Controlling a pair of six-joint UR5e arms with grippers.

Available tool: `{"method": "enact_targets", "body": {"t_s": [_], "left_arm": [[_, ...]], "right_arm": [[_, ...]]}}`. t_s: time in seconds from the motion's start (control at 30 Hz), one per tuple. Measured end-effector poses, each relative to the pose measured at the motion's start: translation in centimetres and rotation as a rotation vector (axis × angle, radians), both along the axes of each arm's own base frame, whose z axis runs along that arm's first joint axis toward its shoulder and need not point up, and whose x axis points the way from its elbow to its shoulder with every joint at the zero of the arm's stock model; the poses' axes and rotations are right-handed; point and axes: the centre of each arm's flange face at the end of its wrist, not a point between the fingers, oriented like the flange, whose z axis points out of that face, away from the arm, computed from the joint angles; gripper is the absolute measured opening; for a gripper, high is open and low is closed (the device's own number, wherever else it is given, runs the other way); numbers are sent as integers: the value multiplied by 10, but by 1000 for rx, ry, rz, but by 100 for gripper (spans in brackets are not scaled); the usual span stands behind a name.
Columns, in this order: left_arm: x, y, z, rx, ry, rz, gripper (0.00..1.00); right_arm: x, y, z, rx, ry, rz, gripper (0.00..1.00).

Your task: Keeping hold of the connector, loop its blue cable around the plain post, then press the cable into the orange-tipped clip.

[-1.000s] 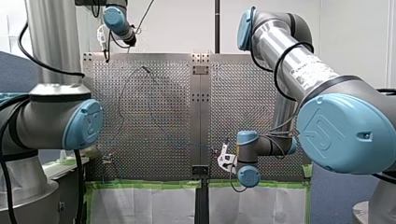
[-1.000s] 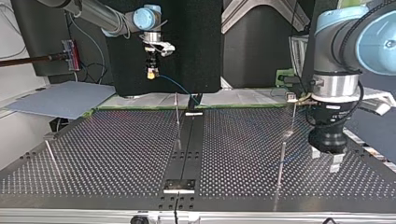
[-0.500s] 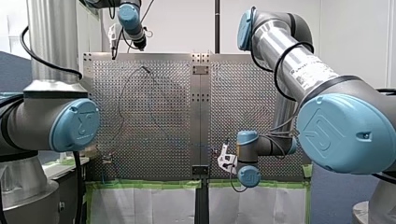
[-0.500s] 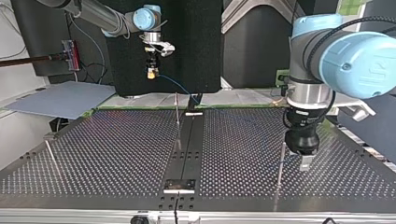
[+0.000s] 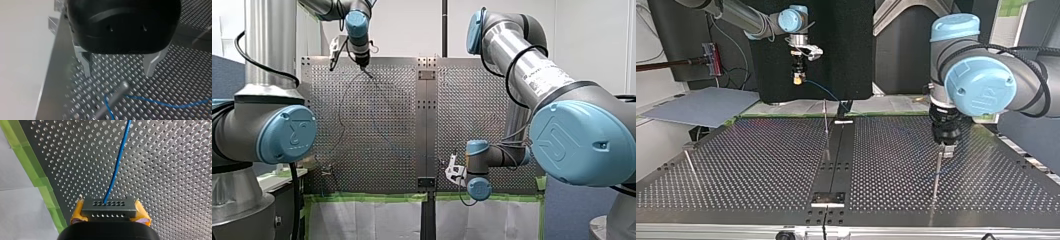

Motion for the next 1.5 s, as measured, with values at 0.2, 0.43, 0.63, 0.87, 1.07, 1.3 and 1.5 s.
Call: {"method": "enact_targets", "body": {"t_s": [0.2, 0.43, 0.63, 0.87, 1.07, 1.3, 1.5], "left_arm": [[-5, 4, -3, 7, 50, 13, 100], [-13, 6, -7, 19, 114, 16, 100], [-21, 7, -9, 28, 169, 17, 100], [-27, 7, -7, 30, 180, 21, 100], [-31, 12, -1, 44, 166, 55, 100], [-36, 18, 7, 61, 150, 88, 100], [-37, 20, 8, 64, 148, 92, 100]], "right_arm": [[0, 1, 0, 2, 2, 1, 0], [0, 0, 0, 3, 2, 0, 0], [0, 1, -1, 8, 8, 1, 0], [0, 2, -1, 9, 10, 3, 0], [1, 3, -1, 9, 11, 6, 0], [2, 4, -1, 7, 10, 8, 0], [3, 4, -1, 6, 9, 10, 0]]}}
